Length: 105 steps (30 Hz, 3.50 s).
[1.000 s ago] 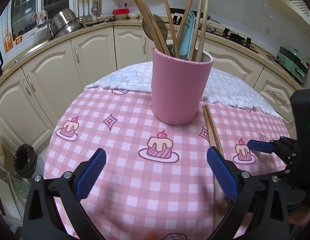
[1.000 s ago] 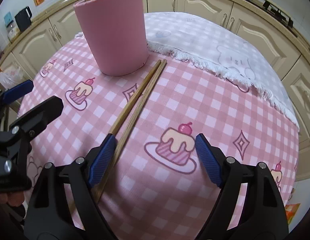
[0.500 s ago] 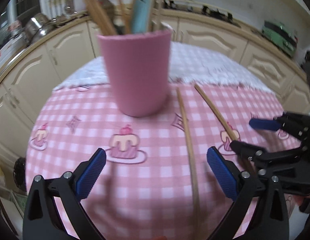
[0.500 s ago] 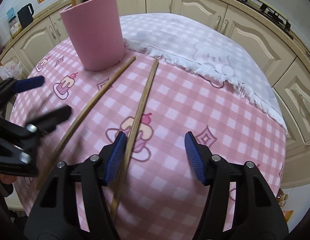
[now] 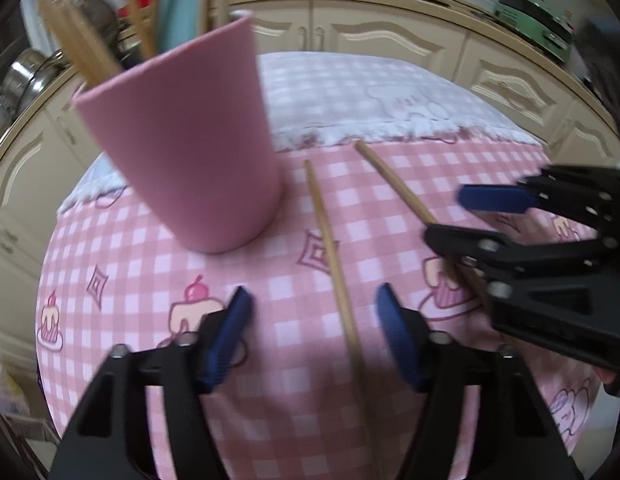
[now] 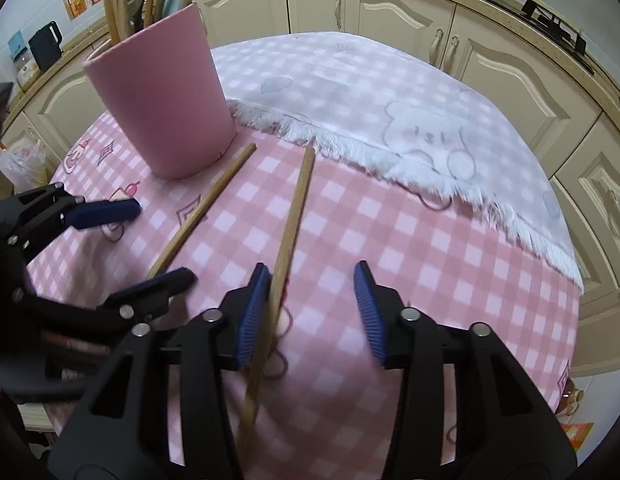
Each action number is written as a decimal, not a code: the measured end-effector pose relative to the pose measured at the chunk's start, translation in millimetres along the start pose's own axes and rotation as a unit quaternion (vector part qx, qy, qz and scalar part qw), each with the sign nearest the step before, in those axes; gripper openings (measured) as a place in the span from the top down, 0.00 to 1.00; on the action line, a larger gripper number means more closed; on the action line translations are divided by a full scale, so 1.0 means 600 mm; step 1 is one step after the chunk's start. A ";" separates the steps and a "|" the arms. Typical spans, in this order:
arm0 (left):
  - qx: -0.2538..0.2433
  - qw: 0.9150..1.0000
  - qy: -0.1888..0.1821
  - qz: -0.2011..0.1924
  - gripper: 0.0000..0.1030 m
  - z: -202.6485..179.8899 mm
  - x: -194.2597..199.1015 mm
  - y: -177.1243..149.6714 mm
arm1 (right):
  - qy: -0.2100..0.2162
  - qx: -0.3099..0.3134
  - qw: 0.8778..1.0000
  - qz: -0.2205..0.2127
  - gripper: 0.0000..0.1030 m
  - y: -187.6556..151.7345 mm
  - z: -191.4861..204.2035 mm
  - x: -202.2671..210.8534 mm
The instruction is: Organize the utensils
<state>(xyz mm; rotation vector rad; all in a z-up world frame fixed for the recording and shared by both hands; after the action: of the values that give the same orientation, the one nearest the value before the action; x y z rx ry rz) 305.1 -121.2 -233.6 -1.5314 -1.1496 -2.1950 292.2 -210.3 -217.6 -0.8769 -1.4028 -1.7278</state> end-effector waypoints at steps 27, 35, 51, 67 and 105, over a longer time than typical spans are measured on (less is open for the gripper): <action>0.100 0.971 0.035 -0.214 0.96 0.040 0.186 -0.015 | 0.201 -0.064 0.964 -0.163 0.94 0.011 -0.016 0.179; 0.134 0.944 0.083 -0.291 0.96 0.088 0.258 -0.021 | 0.240 -0.048 0.945 -0.219 0.94 0.039 0.018 0.233; 0.145 0.882 0.126 -0.430 0.96 0.144 0.359 0.056 | 0.268 -0.011 0.915 -0.301 0.94 0.148 0.072 0.321; 0.167 0.839 0.142 -0.498 0.96 0.206 0.353 0.157 | 0.290 -0.002 0.892 -0.347 0.94 0.260 0.108 0.321; 0.180 0.850 0.201 -0.453 0.04 0.190 0.363 0.053 | 0.229 -0.064 0.914 -0.328 0.06 0.218 0.067 0.286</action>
<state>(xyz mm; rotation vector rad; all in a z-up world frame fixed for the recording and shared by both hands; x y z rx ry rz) 309.1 -10.2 -12.2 -0.3129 -2.2405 -2.3748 322.1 -209.0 0.2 -0.0060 -1.3404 -2.3481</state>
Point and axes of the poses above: each gripper's, at about its wrist camera, not at the fingertips, and x roughly against the way its jaws point, z to its left, y to its top, the point moved 4 cm from there along -x, roughly the way its jaws point, and after that the axes turned 15 degrees about -x, right-handed, at the moved point
